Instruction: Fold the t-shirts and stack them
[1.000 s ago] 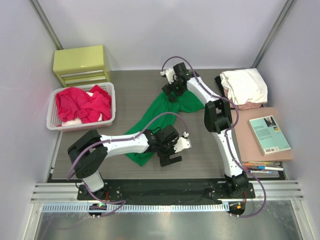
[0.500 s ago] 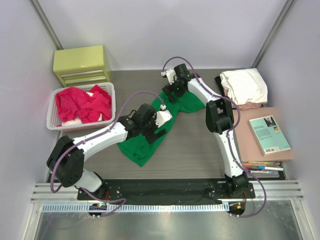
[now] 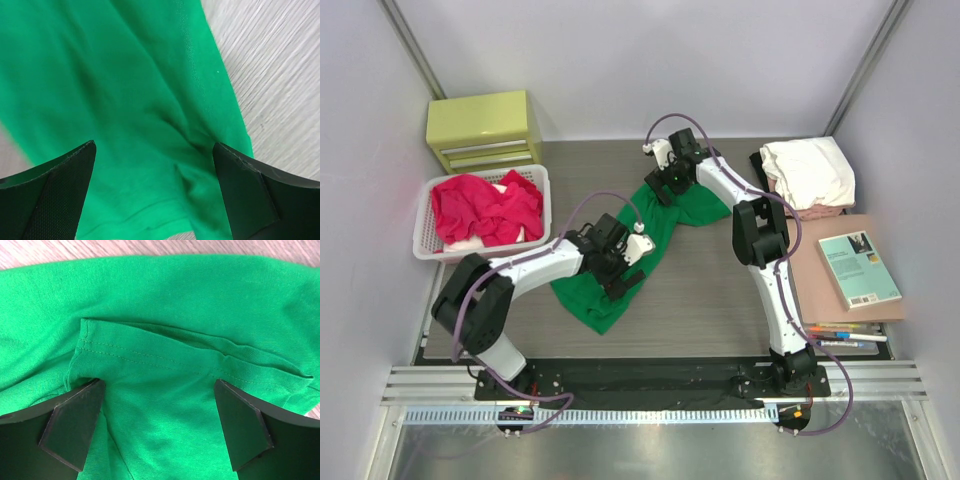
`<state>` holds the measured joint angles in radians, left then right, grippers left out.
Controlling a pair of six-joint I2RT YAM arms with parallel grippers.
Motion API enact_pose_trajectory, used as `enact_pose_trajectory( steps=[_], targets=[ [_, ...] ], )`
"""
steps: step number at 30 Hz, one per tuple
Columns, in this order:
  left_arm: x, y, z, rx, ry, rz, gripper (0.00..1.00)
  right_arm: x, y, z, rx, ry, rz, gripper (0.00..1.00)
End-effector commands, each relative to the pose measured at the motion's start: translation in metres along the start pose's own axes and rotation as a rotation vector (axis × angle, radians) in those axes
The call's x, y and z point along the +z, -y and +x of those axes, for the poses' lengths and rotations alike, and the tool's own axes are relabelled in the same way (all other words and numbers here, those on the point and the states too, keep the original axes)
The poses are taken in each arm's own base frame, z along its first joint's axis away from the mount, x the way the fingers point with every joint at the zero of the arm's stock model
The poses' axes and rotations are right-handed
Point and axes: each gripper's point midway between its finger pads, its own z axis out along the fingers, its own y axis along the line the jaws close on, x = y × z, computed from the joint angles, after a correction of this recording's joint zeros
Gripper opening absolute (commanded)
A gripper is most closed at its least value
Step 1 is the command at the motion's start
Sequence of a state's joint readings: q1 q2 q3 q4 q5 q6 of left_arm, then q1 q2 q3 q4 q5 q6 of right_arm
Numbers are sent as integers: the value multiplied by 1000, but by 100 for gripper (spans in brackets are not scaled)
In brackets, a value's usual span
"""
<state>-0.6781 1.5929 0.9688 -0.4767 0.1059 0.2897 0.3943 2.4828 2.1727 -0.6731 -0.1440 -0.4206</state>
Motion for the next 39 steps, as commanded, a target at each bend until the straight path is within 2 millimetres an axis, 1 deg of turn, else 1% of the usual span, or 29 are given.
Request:
enact_pose_trajectory(
  steps=[1, 3, 5, 8, 9, 15, 20, 21, 22, 23, 24, 25, 26, 27, 28, 29, 30, 31, 32, 33, 34, 35, 36, 37, 38, 39],
  targets=[
    [18, 16, 24, -43, -80, 93, 100, 16, -39, 73, 16, -227, -119, 100],
    [20, 19, 25, -48, -81, 108, 100, 17, -38, 75, 12, -223, -115, 100],
    [24, 26, 28, -61, -102, 147, 100, 19, -38, 77, 10, -225, -114, 100],
    [29, 37, 39, -80, -145, 199, 100, 23, -36, 81, 12, -241, -109, 100],
    [29, 39, 40, -83, -145, 210, 100, 23, -35, 78, 11, -234, -106, 100],
    [31, 49, 41, -33, -143, 201, 100, 21, -34, 74, 15, -221, -107, 100],
    [29, 54, 31, 4, -126, 174, 100, 16, -28, 70, 22, -218, -77, 100],
    [28, 56, 28, 17, -116, 169, 100, 14, -25, 67, 20, -213, -65, 100],
    [28, 66, 25, 47, -115, 176, 100, 15, -23, 66, 19, -212, -55, 100],
    [28, 68, 22, 66, -114, 165, 100, 15, -21, 64, 20, -211, -48, 100],
    [28, 74, 19, 83, -109, 169, 100, 13, -13, 52, 19, -183, -20, 100],
    [30, 85, 17, 114, -114, 184, 100, 19, -15, 57, 25, -205, -32, 100],
    [31, 88, 11, 129, -108, 181, 100, 21, -17, 53, 22, -204, -40, 100],
    [32, 92, 10, 140, -111, 185, 100, 18, -10, 31, 16, -160, -24, 100],
    [35, 98, 11, 157, -123, 197, 100, 27, -14, 42, 18, -204, -37, 100],
    [36, 101, 5, 169, -114, 205, 100, 29, -18, 37, 5, -200, -38, 100],
    [36, 104, 4, 179, -113, 210, 100, 29, -18, 31, -5, -186, -33, 100],
    [38, 110, 4, 197, -118, 217, 100, 32, -19, 31, -14, -187, -24, 100],
    [39, 114, -1, 206, -109, 224, 100, 34, -20, 33, -24, -192, -26, 100],
    [40, 118, -3, 213, -109, 237, 100, 37, -25, 34, -33, -195, -32, 100],
    [44, 126, 0, 231, -125, 251, 100, 39, -28, 36, -33, -200, -40, 100],
    [45, 130, -3, 241, -125, 255, 100, 39, -31, 37, -38, -204, -49, 100],
    [48, 135, -1, 252, -134, 265, 100, 41, -41, 40, -54, -217, -60, 100],
    [50, 142, -1, 272, -138, 275, 100, 41, -44, 41, -60, -222, -62, 100],
    [54, 147, 1, 281, -151, 283, 100, 39, -48, 37, -70, -214, -68, 100],
    [56, 150, 0, 288, -152, 288, 100, 39, -54, 41, -78, -224, -81, 100]
  ],
)
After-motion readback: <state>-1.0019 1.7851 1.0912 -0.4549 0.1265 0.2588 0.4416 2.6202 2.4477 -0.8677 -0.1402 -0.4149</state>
